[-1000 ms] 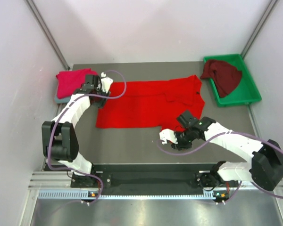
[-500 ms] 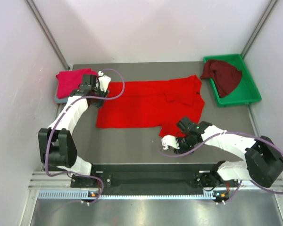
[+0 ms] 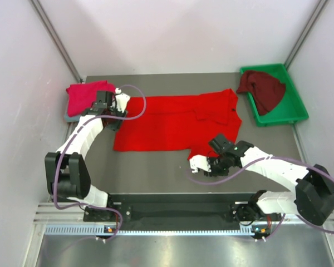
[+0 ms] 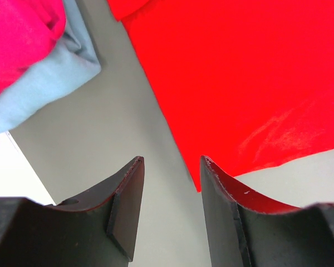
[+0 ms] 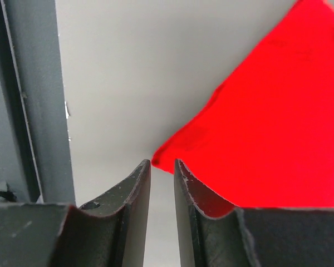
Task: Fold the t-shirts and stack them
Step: Fold the tshirt
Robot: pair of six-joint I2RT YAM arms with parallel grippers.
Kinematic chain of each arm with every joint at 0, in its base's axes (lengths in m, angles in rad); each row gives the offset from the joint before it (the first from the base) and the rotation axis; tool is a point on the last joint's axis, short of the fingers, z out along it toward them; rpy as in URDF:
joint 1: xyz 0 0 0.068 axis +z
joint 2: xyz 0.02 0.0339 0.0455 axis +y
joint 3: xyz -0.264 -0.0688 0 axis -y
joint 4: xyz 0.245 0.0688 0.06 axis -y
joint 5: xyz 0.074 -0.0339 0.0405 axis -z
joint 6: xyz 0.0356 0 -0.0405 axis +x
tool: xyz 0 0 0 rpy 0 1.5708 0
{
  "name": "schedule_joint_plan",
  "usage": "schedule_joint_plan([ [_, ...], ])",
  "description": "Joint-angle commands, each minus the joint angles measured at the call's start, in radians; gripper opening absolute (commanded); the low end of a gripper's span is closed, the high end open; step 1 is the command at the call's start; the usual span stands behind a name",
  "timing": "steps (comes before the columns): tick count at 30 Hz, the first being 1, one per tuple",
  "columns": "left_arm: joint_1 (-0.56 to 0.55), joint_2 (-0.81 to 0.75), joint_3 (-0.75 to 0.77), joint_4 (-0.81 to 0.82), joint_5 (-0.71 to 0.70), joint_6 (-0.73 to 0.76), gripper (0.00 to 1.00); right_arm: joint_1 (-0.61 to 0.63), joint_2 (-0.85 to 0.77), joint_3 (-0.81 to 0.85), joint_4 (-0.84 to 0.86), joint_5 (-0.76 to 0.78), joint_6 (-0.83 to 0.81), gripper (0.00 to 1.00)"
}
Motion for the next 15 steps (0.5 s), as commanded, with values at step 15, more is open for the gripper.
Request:
schedule_joint_plan([
  [15, 0.122, 0.069, 0.082, -0.102, 0.128, -0.109, 0.51, 0.008, 0.132, 0.009, -0.005, 0.019, -0.092, 0.26],
])
